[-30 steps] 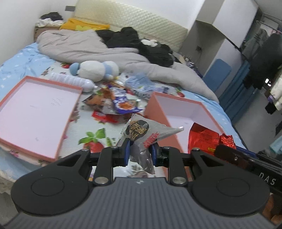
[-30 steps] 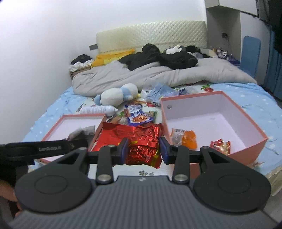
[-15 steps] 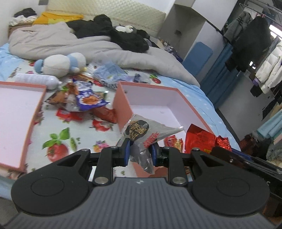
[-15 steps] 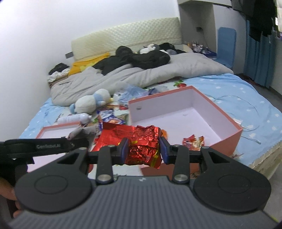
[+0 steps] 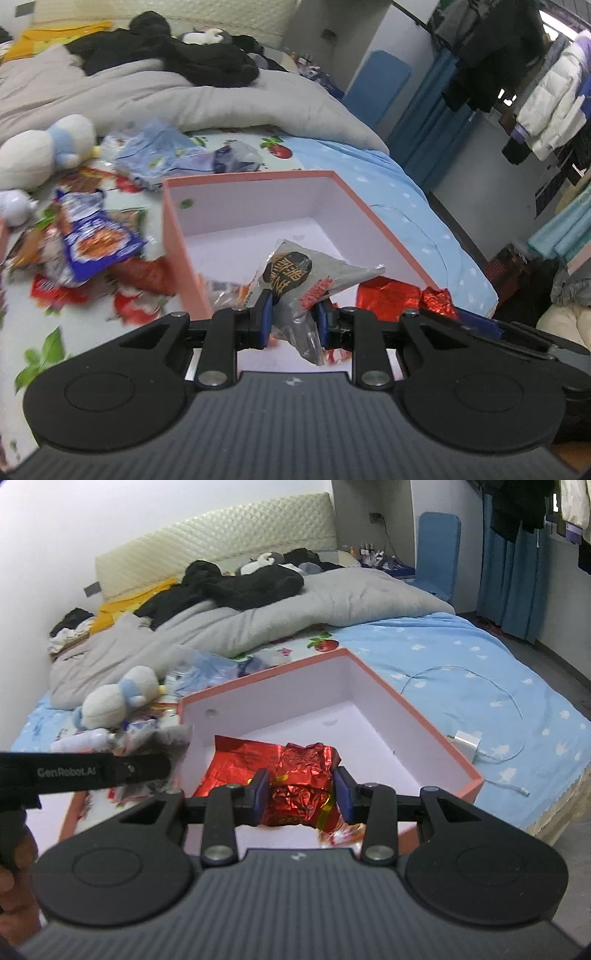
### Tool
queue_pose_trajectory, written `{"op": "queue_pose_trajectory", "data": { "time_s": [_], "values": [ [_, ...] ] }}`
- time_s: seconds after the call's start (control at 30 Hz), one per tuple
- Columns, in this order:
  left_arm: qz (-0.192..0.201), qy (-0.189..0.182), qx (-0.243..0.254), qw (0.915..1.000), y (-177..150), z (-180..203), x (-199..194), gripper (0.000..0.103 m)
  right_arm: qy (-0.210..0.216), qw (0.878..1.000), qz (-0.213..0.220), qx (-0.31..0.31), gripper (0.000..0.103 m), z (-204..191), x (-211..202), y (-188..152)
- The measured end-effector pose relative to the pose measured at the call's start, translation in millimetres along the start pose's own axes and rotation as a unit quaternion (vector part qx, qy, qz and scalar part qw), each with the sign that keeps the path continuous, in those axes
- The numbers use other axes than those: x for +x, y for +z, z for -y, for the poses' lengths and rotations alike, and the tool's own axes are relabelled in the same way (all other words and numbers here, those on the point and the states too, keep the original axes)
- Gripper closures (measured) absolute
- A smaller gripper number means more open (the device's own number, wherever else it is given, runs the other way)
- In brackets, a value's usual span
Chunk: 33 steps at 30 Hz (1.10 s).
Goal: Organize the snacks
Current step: 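Open both grippers to drop the packets into the deep pink box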
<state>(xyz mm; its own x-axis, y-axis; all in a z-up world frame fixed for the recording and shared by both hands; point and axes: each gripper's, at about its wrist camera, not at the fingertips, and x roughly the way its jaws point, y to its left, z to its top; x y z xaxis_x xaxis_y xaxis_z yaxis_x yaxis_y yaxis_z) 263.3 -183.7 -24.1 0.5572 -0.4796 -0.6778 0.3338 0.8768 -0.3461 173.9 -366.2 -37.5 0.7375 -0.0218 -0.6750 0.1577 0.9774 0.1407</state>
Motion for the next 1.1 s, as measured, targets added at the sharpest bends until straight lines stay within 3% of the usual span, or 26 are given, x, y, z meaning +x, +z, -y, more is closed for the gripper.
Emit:
{"op": "queue_pose_trajectory", "data": {
  "time_s": [0.3, 0.57, 0.7, 0.77, 1.1],
  "values": [
    [-0.040, 0.002, 0.003, 0.9992, 18.6, -2.2, 72.1, 0.075, -0.012, 0.999, -0.036, 0.015, 0.061, 19.5, 61.1, 6.3],
    [-0.055, 0.018, 0.009, 0.9983, 25.5, -13.5, 95.4, 0.074, -0.003, 0.998, -0.057, 0.032, 0.059, 23.8, 86.6, 5.5],
    [-0.045, 0.012, 0.013, 0.9988, 29.0, -13.6, 84.6, 0.072, -0.008, 0.998, -0.057, 0.028, 0.051, 21.8, 84.7, 7.7],
    [-0.034, 0.011, 0.013, 0.9993, 31.1, -12.1, 75.1, 0.064, -0.010, 0.998, -0.052, 0.029, 0.034, 20.1, 78.4, 7.9],
    [0.012, 0.012, 0.029, 0.9994, 20.8, 0.8, -1.1, 0.064, 0.014, 0.999, -0.003, 0.038, 0.034, 0.2, 12.9, 7.0]
  ]
}}
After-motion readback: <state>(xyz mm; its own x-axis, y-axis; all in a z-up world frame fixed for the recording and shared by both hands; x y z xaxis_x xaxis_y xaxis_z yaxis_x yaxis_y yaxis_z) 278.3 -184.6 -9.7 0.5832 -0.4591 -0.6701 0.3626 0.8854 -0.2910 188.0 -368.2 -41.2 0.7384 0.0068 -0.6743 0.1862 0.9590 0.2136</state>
